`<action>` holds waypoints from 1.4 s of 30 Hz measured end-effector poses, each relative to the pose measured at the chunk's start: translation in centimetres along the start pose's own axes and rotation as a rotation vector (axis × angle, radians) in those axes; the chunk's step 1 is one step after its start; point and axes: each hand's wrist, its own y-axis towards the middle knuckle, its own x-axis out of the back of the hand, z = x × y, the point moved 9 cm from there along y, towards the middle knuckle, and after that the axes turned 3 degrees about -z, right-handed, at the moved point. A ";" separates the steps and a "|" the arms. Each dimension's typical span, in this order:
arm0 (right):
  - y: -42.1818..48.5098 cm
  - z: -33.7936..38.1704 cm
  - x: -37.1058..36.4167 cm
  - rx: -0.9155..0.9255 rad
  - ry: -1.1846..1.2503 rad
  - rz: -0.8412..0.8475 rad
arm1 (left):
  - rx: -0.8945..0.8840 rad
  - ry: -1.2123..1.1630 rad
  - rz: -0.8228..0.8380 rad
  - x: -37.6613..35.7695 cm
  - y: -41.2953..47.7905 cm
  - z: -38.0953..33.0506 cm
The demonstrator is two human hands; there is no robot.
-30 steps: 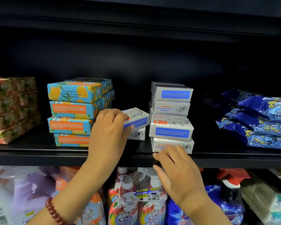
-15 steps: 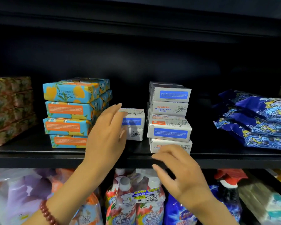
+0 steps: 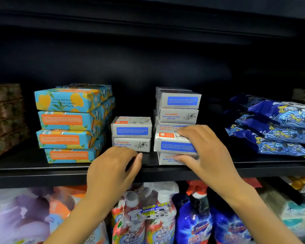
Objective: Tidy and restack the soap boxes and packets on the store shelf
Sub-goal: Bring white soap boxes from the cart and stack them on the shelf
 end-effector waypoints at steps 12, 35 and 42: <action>-1.5 1.6 2.9 0.007 0.318 -0.170 | -0.160 -0.566 -0.036 3.1 2.4 -2.0; -0.9 0.7 1.2 -0.365 1.035 0.030 | -0.266 -0.646 -0.137 3.3 2.6 -3.8; -0.5 1.3 3.4 -0.159 0.821 -0.158 | 0.120 -1.008 0.156 0.8 2.8 -2.4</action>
